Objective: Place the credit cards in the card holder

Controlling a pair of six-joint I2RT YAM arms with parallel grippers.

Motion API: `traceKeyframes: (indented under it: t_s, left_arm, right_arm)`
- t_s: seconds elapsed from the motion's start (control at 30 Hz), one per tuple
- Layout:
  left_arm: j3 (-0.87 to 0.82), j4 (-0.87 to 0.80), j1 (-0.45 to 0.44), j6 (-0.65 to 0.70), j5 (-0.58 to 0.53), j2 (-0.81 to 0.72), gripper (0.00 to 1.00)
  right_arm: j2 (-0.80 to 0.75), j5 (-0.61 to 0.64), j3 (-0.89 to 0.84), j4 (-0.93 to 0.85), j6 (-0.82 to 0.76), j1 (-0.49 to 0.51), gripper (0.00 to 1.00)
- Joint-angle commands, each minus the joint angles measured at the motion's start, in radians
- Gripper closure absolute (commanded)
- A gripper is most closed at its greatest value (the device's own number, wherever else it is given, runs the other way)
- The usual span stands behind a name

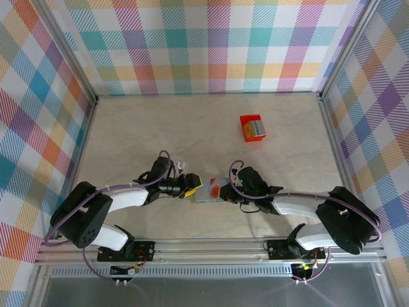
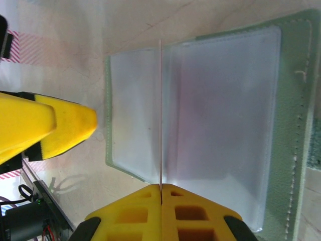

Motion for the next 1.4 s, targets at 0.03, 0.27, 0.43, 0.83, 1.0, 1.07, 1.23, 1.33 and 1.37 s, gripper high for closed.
traceKeyframes:
  t_s: [0.03, 0.27, 0.43, 0.83, 1.0, 1.07, 1.23, 1.33, 1.37]
  left_arm:
    - [0.020, 0.018, -0.008, 0.004, 0.003, 0.008, 0.47]
    - [0.012, -0.008, -0.008, 0.013, -0.014, 0.017, 0.48]
    - [0.017, -0.077, -0.008, 0.042, -0.055, 0.021, 0.50]
    - [-0.012, -0.073, -0.013, 0.055, -0.045, 0.027, 0.51]
    - [-0.025, -0.068, -0.035, 0.046, -0.042, 0.015, 0.51]
    - [-0.026, -0.066, -0.043, 0.040, -0.044, 0.012, 0.51]
    - [-0.037, -0.054, -0.056, 0.019, -0.057, -0.001, 0.51]
    - [-0.030, -0.072, -0.056, 0.024, -0.063, -0.006, 0.51]
    - [-0.026, -0.076, -0.056, 0.026, -0.066, -0.008, 0.51]
  right_arm:
    - [0.037, -0.032, 0.020, 0.052, 0.020, -0.004, 1.00]
    - [0.057, -0.032, 0.018, 0.065, 0.034, -0.003, 1.00]
    - [0.052, -0.035, 0.020, 0.066, 0.035, -0.004, 1.00]
    - [-0.012, -0.052, 0.041, -0.007, 0.004, -0.023, 1.00]
    - [-0.020, -0.058, 0.038, -0.014, -0.004, -0.023, 1.00]
    - [-0.020, -0.058, 0.034, -0.014, 0.000, -0.022, 1.00]
    - [-0.011, -0.055, 0.032, -0.033, 0.004, -0.023, 1.00]
    - [-0.010, -0.058, 0.031, -0.035, -0.013, -0.024, 1.00]
    - [-0.011, -0.062, 0.032, -0.041, -0.020, -0.027, 1.00]
